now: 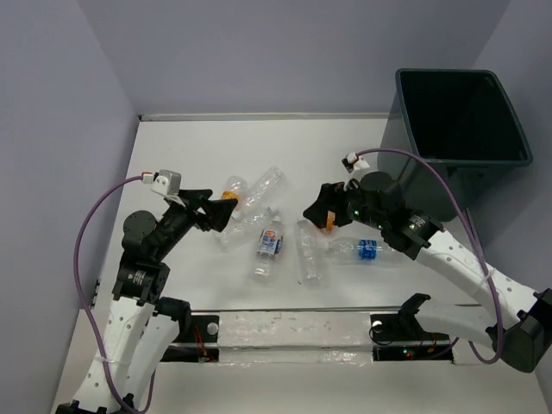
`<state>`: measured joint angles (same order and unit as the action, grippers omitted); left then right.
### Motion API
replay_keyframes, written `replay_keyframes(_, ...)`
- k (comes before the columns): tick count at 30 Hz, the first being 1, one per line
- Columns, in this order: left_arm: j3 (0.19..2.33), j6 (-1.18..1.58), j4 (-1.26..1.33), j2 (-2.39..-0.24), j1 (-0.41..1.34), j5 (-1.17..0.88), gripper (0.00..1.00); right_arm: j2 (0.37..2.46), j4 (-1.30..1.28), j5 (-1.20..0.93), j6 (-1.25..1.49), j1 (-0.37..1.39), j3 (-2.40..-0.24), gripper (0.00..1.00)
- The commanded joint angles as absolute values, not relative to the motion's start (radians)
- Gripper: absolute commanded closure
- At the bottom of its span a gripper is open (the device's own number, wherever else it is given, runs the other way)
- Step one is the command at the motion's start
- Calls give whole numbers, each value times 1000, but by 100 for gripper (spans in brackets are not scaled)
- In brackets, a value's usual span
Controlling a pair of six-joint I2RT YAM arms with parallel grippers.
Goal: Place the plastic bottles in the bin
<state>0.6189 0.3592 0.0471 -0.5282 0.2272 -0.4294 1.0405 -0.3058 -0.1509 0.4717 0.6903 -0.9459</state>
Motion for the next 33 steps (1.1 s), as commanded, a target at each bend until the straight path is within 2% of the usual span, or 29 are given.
replay_keyframes(1, 664, 345, 75, -528, 222, -479, 1, 1068, -367, 34, 457, 733, -896, 11)
replay_keyframes(5, 652, 360, 81, -523, 222, -485, 1, 1092, -370, 60, 477, 733, -861, 11)
replay_keyframes(12, 621, 466, 62, -583, 227, -615, 1, 1173, -400, 144, 469, 752, -867, 11)
replay_keyframes(20, 598, 459, -48, -632, 238, -673, 1, 1313, -353, 115, 482, 793, -871, 11)
replay_keyframes(24, 583, 468, -69, -672, 278, -635, 1, 1368, -328, 107, 499, 830, -894, 11)
replay_keyframes(29, 604, 469, -162, -753, 451, -493, 1, 1454, -253, 54, 538, 867, -873, 11)
replay_keyframes(33, 676, 465, -282, -863, 615, -239, 1, 1493, -172, 43, 564, 876, -825, 13)
